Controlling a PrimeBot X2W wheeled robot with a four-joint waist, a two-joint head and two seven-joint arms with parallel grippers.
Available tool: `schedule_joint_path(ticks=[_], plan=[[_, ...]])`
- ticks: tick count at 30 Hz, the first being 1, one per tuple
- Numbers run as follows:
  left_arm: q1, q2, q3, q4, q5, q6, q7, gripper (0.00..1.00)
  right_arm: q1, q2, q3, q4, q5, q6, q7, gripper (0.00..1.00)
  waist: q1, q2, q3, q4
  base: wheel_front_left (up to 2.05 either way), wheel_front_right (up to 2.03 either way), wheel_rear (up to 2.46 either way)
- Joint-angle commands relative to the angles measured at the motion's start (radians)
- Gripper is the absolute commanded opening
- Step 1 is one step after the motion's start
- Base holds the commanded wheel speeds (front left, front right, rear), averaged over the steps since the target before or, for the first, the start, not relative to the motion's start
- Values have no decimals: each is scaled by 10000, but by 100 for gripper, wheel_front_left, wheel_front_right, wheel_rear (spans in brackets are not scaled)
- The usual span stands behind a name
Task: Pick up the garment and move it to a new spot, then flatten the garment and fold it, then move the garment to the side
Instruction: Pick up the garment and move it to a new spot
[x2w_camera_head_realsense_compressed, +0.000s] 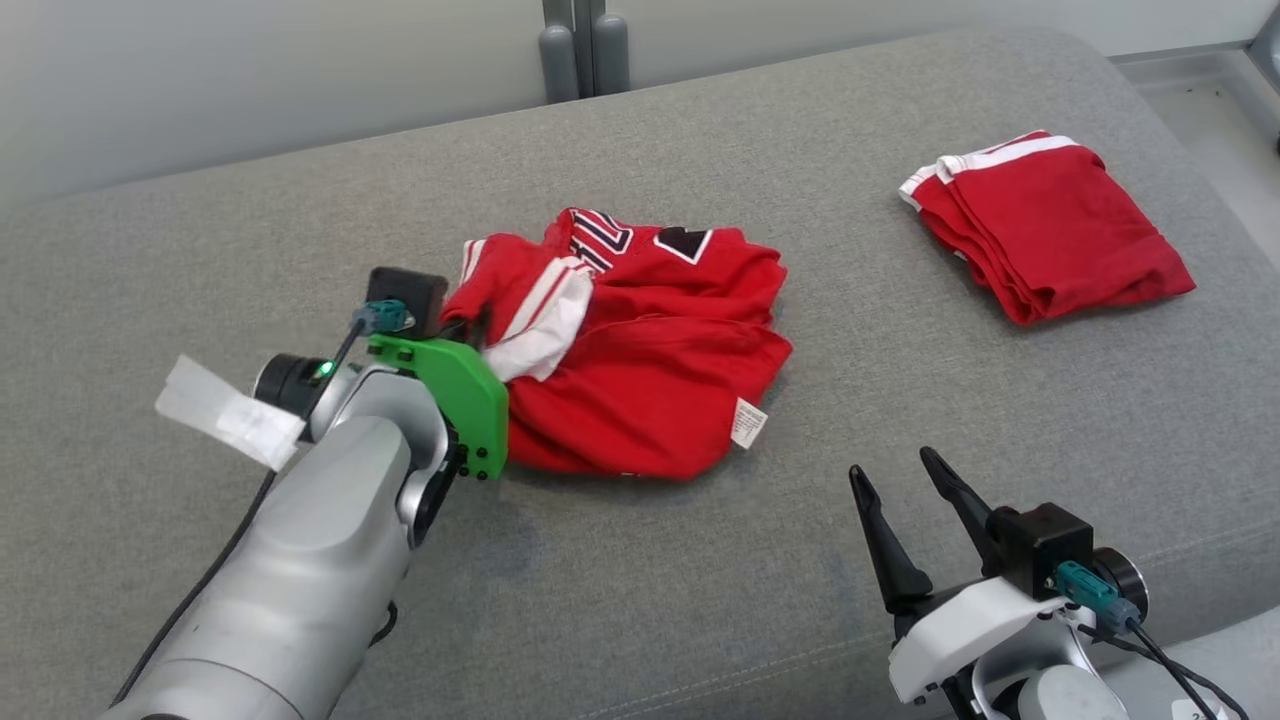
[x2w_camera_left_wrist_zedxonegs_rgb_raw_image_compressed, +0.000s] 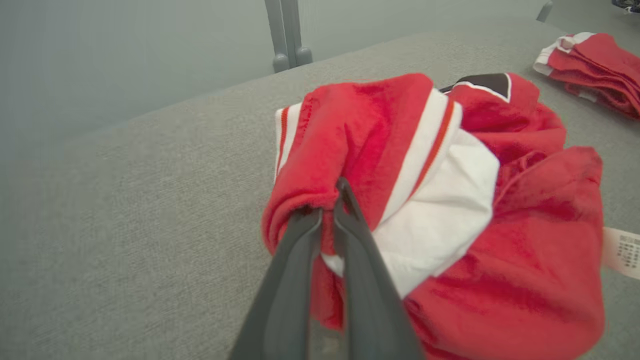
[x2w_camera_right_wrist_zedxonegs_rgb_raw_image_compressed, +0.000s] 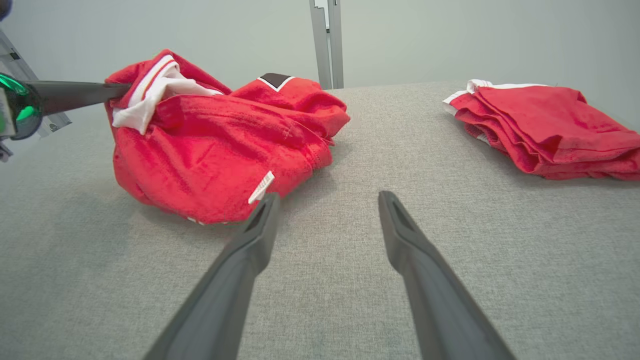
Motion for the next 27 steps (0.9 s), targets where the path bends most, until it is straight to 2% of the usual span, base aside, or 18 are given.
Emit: schedule_joint_path(ticks=[1, 2, 3, 4, 5, 13, 22, 27], plan=[[183, 129, 139, 212, -179, 138, -123, 0, -91, -4, -40, 19, 34, -15, -51, 100, 1, -1, 26, 130, 0, 0, 0], [234, 148, 224, 371, -242, 214, -185, 0, -91, -2, -41, 31, 34, -15, -60, 100, 1, -1, 19, 184, 0, 0, 0], [300, 162, 297, 527, -327, 261, -197, 33, -81, -2, -47, 46, 34, -15, -63, 100, 1, -1, 0, 246, 0, 0, 0], [362, 148, 381, 640, -424, 276, -217, 83, -66, -5, -72, 53, 32, -15, -66, 100, 1, -1, -13, 321, 0, 0, 0], [411, 125, 486, 749, -534, 252, -264, 100, -52, -4, -78, 66, 33, -15, -74, 100, 1, -1, -42, 393, 0, 0, 0], [755, 244, 587, 1153, -789, -5, -632, 100, 89, -5, -87, 119, 53, -15, -14, 100, 1, -1, -438, 915, 0, 0, 0], [1000, -129, 430, 730, -829, -225, -973, 100, 288, -5, -65, 146, 108, -15, 88, 100, 1, -1, -937, 1200, 0, 0, 0], [1097, -412, 152, 221, -773, -320, -752, 100, 350, -5, -38, 117, 127, -15, 114, 100, 1, -1, -1000, 1193, 0, 0, 0]])
